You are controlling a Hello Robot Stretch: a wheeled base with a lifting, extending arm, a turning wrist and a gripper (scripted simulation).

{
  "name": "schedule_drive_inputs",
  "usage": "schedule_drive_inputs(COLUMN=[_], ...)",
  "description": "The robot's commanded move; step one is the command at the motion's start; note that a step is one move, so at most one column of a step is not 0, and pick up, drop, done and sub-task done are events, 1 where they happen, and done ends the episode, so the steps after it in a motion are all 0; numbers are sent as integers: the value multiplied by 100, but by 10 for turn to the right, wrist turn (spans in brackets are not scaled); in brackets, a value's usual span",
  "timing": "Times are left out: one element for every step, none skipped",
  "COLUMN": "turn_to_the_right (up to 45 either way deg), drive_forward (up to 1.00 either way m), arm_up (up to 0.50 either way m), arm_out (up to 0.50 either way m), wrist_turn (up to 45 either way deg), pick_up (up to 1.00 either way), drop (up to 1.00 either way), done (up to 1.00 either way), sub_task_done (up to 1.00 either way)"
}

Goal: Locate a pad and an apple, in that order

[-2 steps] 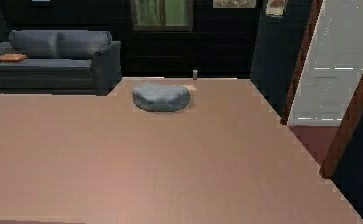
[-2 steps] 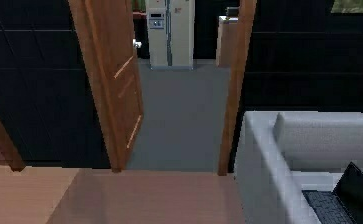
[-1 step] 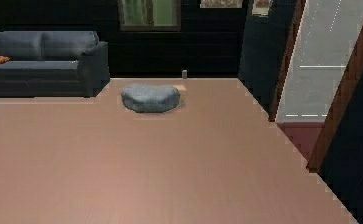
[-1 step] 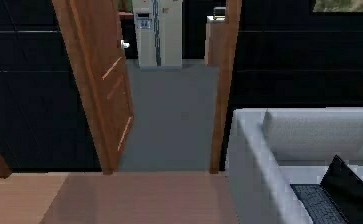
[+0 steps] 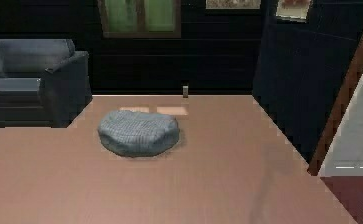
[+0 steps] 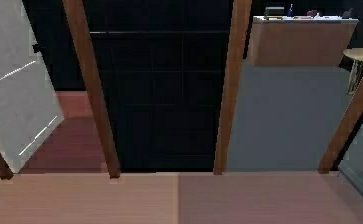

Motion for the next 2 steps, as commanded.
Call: schedule_drive_inputs(turn_to_the_right=[0,90], drive_forward=[100,0], arm_up=[0,0], arm_out=[0,0], wrist_turn=[0,0], pick_up=[0,0], drop=[0,0], done=[0,0], sub_task_done=[0,0])
